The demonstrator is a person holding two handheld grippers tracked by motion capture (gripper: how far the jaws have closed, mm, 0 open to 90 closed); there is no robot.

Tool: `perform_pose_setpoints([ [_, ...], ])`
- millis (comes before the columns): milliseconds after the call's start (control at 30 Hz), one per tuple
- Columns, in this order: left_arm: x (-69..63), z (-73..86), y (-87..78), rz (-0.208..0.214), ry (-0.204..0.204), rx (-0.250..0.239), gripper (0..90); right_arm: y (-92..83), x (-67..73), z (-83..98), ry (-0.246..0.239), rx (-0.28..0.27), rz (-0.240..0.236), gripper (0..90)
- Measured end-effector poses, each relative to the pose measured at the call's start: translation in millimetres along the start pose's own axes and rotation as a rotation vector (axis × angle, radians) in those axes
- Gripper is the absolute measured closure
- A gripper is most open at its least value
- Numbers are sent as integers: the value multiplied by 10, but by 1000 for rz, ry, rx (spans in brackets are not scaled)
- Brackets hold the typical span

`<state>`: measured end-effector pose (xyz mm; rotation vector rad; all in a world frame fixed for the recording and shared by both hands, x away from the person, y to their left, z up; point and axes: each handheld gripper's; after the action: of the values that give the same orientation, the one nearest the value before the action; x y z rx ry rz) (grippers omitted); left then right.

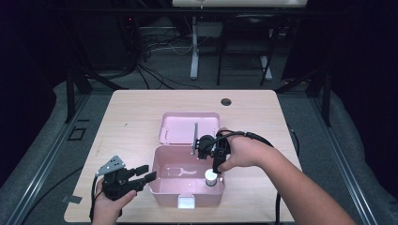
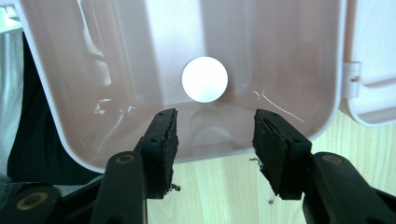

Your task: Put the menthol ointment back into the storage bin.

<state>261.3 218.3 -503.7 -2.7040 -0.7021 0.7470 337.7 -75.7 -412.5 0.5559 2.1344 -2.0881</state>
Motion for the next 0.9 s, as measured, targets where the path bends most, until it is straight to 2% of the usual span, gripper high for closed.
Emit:
perform_pose_setpoints([
  [433, -1, 0, -1, -1, 1, 0, 513, -105, -132, 148, 80, -49, 5, 497],
  [667, -2, 1, 1, 0, 1, -2, 514, -49, -209, 202, 137, -55, 5, 495],
  [900, -1, 1, 1, -2, 1, -1, 513, 11, -262, 216, 231, -69, 8, 478],
])
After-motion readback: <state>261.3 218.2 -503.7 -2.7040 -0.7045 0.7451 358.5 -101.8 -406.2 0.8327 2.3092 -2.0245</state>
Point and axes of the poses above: each handheld gripper's, and its own axes: y roughly forward along the jaws, z roughly out of its underside, x roughly to its left, and after that the axes turned 14 degrees about z, right-handed
